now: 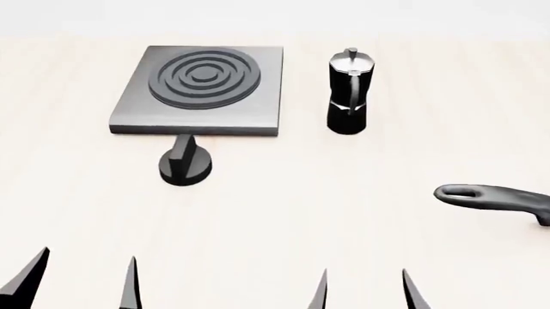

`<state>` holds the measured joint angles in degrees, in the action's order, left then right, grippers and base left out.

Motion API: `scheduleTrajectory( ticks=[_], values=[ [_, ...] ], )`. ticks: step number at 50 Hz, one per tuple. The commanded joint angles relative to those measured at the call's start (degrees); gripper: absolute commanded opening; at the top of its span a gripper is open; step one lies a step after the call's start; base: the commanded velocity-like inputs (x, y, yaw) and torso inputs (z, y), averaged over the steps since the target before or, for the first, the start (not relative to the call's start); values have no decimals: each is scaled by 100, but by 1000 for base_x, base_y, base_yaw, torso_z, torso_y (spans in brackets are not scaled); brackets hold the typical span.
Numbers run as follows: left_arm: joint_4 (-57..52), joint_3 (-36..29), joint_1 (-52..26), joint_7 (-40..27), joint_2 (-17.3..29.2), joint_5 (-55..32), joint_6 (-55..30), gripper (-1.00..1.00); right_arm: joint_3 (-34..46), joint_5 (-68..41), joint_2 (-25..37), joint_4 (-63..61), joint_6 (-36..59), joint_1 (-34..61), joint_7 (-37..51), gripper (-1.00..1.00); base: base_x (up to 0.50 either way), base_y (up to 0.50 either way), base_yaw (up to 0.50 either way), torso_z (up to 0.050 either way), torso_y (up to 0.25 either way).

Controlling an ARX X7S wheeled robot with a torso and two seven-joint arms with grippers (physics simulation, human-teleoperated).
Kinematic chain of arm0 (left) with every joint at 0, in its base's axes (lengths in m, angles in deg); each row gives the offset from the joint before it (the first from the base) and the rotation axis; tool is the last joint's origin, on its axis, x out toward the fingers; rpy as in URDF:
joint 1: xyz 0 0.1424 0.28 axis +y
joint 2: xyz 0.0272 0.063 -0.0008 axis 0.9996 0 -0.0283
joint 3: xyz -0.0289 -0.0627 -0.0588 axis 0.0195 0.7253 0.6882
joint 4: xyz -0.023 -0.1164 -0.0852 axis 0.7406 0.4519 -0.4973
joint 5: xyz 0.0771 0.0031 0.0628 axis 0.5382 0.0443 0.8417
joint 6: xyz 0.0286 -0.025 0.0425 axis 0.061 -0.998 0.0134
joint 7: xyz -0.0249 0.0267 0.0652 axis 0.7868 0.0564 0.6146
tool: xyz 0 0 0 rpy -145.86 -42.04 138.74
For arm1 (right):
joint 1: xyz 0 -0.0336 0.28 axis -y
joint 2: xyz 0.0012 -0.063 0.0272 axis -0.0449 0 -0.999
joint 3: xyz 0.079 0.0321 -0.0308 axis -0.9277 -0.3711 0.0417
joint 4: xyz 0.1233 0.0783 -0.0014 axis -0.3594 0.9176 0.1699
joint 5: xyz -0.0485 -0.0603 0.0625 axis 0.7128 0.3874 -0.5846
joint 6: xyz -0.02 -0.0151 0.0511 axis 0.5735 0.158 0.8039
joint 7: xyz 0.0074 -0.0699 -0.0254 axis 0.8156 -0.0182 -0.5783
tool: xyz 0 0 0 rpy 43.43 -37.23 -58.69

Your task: Put the moka pot on the stove.

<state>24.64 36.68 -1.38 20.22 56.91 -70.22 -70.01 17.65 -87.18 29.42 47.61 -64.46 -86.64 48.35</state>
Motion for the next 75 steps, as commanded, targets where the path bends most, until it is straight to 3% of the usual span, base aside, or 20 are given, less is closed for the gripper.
scheduleTrajectory(
  ticks=[1, 75],
  values=[
    [61, -46, -60, -32, 46, -46, 21, 100, 89, 6, 42, 68, 7, 57, 70, 100, 125, 0, 0, 0, 0],
    [164, -240, -245, -217, 263, -362, 127, 100, 379, -162, 275, -120, 61, 102, 410, 100, 120, 0, 0, 0, 0]
  ],
)
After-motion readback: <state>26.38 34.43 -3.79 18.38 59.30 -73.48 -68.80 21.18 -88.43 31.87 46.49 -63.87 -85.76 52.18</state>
